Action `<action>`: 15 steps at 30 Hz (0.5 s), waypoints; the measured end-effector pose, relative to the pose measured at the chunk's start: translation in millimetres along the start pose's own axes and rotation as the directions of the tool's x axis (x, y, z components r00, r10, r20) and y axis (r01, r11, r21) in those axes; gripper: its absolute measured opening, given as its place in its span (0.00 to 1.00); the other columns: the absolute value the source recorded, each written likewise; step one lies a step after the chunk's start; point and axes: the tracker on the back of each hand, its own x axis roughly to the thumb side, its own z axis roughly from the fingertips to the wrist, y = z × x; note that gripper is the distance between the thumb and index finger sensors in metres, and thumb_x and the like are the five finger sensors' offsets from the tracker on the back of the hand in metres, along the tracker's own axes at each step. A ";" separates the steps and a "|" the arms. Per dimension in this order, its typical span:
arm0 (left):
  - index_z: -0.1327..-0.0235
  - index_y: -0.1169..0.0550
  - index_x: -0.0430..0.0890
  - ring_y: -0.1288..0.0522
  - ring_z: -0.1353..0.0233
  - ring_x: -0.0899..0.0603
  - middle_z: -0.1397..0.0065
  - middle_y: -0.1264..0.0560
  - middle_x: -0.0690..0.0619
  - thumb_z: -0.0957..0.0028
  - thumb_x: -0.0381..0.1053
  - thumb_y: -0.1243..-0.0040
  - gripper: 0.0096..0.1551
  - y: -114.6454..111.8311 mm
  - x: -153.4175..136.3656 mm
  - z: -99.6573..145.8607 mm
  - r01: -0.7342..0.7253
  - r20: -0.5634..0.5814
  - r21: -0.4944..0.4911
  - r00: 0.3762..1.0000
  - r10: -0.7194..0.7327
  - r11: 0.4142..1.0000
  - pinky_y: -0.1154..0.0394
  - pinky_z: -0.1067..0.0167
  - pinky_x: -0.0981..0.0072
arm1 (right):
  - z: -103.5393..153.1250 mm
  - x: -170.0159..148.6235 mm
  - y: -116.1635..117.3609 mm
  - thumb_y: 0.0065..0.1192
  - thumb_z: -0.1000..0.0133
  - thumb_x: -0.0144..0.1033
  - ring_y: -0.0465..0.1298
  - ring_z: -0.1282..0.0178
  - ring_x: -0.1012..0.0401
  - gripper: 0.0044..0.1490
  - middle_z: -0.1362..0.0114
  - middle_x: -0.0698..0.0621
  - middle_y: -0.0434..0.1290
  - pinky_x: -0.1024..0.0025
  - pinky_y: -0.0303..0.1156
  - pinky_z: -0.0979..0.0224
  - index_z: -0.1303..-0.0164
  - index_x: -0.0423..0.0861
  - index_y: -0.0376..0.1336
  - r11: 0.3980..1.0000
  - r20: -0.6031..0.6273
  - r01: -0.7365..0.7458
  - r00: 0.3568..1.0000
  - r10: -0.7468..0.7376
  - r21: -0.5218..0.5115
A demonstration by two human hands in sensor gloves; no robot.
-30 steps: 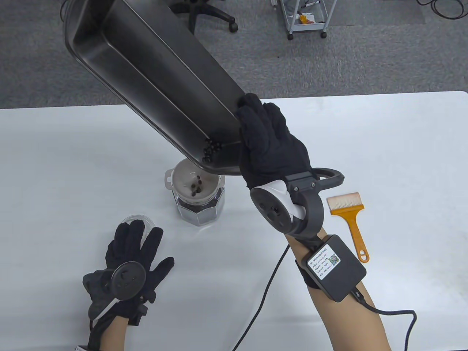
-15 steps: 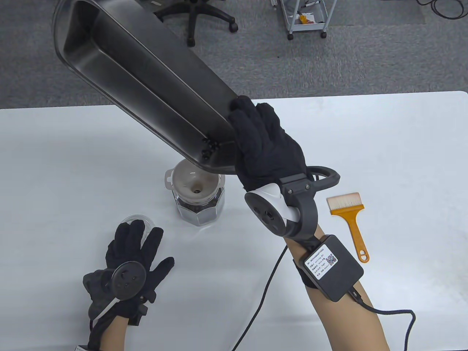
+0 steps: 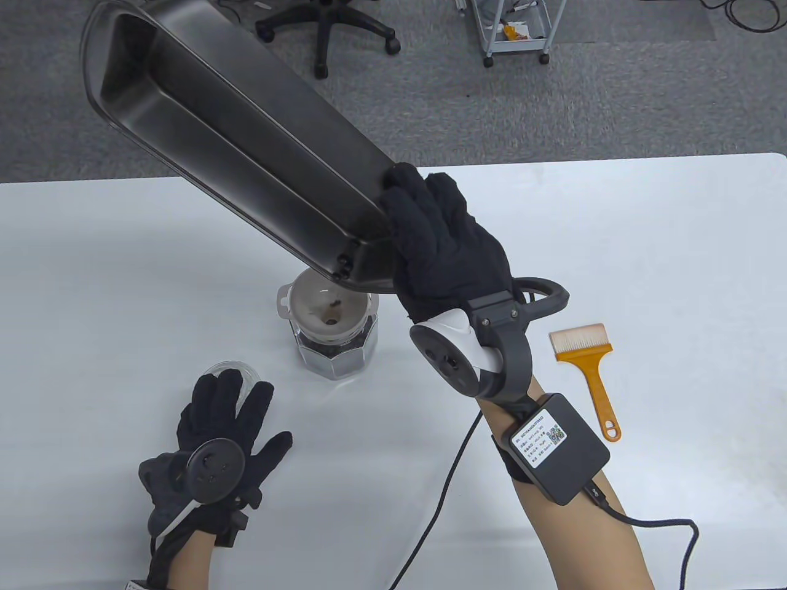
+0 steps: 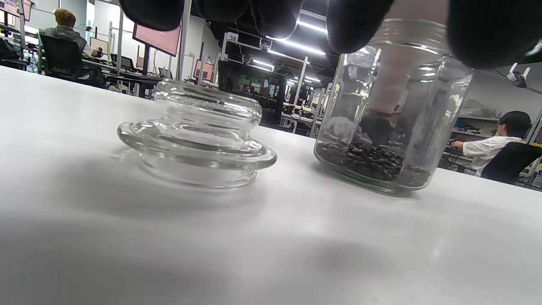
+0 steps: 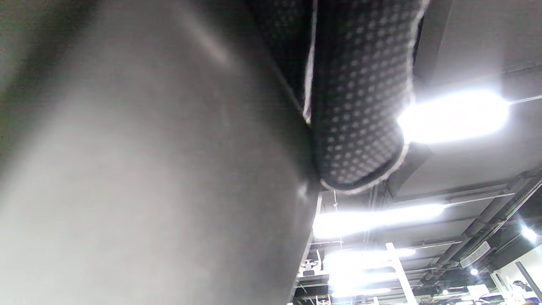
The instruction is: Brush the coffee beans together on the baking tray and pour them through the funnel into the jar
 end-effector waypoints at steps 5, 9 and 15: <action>0.20 0.40 0.68 0.53 0.12 0.32 0.09 0.48 0.50 0.54 0.81 0.42 0.48 -0.1 0.0 0.1 0.003 0.000 0.000 1.000 -0.003 1.000 0.44 0.22 0.33 | 0.6 -0.3 -1.1 0.79 0.50 0.51 0.83 0.36 0.65 0.36 0.33 0.73 0.76 0.71 0.92 0.54 0.41 0.74 0.56 1.000 0.019 -0.005 1.000 0.006 -0.010; 0.20 0.40 0.68 0.53 0.12 0.32 0.09 0.48 0.50 0.54 0.81 0.42 0.48 -0.1 0.0 -0.1 0.002 0.000 0.000 1.000 -0.002 1.000 0.44 0.22 0.32 | 0.6 -0.6 -2.3 0.79 0.50 0.51 0.83 0.36 0.65 0.36 0.33 0.73 0.76 0.71 0.92 0.53 0.41 0.74 0.56 1.000 0.026 0.001 1.000 0.000 -0.018; 0.20 0.40 0.68 0.53 0.12 0.32 0.09 0.48 0.50 0.54 0.81 0.42 0.48 -0.2 0.1 0.2 0.004 0.001 0.001 1.000 -0.004 1.000 0.44 0.22 0.33 | -0.1 -3.5 -2.7 0.79 0.50 0.51 0.83 0.36 0.65 0.36 0.33 0.73 0.76 0.71 0.92 0.53 0.41 0.74 0.56 1.000 0.013 0.022 1.000 -0.022 -0.008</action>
